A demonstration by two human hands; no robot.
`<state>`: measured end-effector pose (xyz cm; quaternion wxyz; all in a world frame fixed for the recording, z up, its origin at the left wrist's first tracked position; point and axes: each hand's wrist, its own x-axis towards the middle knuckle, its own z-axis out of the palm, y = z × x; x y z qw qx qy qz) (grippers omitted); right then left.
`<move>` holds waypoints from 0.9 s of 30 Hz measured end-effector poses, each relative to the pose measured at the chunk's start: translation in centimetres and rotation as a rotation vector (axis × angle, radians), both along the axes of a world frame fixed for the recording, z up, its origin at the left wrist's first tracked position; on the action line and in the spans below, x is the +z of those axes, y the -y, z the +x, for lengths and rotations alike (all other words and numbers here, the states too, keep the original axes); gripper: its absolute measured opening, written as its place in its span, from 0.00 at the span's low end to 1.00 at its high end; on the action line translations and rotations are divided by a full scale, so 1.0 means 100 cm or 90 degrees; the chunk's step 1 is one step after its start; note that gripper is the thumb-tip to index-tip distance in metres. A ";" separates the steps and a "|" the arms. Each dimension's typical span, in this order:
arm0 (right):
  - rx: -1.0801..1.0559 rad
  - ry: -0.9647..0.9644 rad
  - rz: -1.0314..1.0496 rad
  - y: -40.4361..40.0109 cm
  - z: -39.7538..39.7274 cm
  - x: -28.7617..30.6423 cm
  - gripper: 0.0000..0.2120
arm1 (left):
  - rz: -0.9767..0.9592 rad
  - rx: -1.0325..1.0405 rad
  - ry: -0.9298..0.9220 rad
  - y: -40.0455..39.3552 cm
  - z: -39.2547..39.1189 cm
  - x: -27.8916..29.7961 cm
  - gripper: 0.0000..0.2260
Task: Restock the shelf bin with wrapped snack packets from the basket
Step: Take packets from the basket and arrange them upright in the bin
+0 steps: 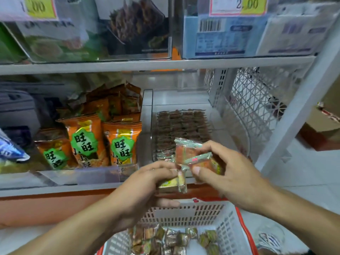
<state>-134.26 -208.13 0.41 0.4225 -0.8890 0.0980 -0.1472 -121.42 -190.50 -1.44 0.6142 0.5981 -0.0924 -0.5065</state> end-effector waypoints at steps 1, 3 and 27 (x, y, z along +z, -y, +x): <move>0.008 0.024 -0.098 0.002 -0.001 0.001 0.11 | 0.008 0.018 -0.039 0.001 0.002 -0.001 0.07; 0.047 0.069 -0.189 0.006 -0.002 0.002 0.13 | 0.007 -0.005 -0.111 0.001 0.007 0.001 0.10; 0.104 0.195 -0.059 -0.012 0.004 -0.014 0.15 | 0.017 -0.104 -0.093 -0.005 0.004 0.002 0.13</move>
